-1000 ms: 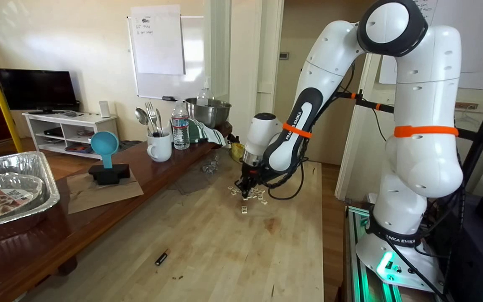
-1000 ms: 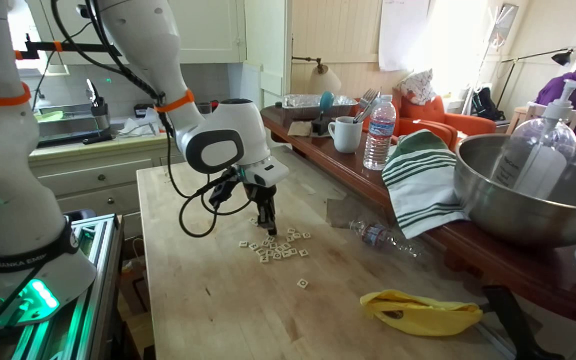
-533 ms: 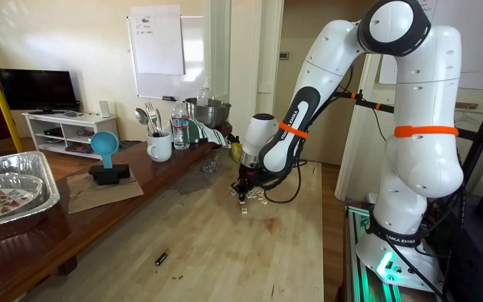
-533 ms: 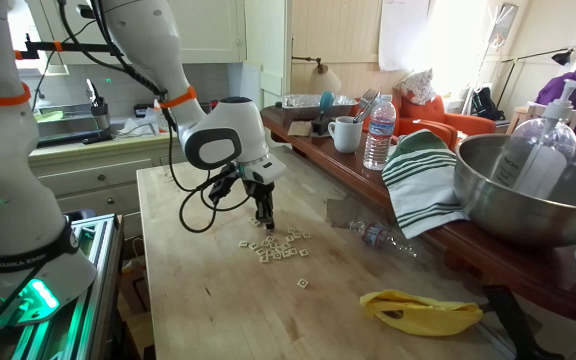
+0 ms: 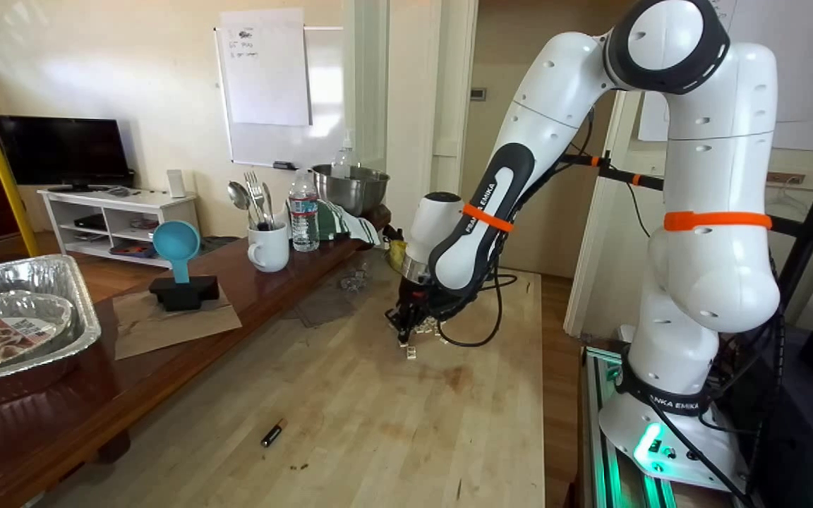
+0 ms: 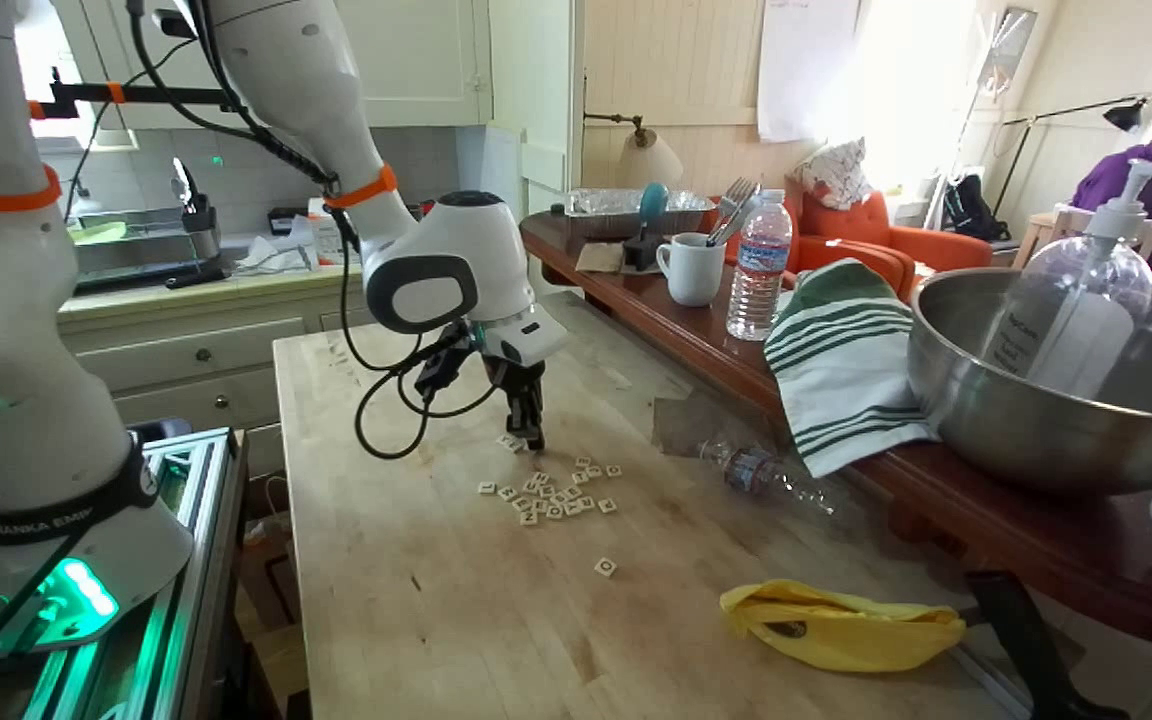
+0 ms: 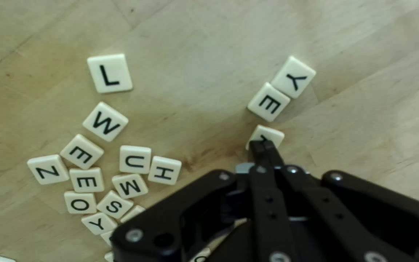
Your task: Move the small objects on the table
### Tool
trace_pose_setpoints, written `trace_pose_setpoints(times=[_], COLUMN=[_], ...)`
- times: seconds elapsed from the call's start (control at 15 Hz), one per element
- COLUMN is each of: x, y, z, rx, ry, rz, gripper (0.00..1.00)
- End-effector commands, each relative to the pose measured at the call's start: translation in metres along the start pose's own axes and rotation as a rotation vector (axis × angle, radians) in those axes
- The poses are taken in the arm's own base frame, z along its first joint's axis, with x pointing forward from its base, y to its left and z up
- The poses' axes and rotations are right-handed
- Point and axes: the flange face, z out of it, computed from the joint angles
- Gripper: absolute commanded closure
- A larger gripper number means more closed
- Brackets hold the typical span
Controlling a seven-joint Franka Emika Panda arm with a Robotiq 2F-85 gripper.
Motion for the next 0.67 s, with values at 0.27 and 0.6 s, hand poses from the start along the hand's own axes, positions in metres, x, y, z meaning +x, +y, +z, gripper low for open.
trace_pose_setpoints(times=[0.27, 0.6], x=[-0.0109, -0.0136], y=[0.0144, 0.0097], z=[0.0079, 0.0067], rx=[-0.028, -0.014], ry=[-0.059, -0.088], rz=[0.036, 0.052], gripper=[1.0, 1.0])
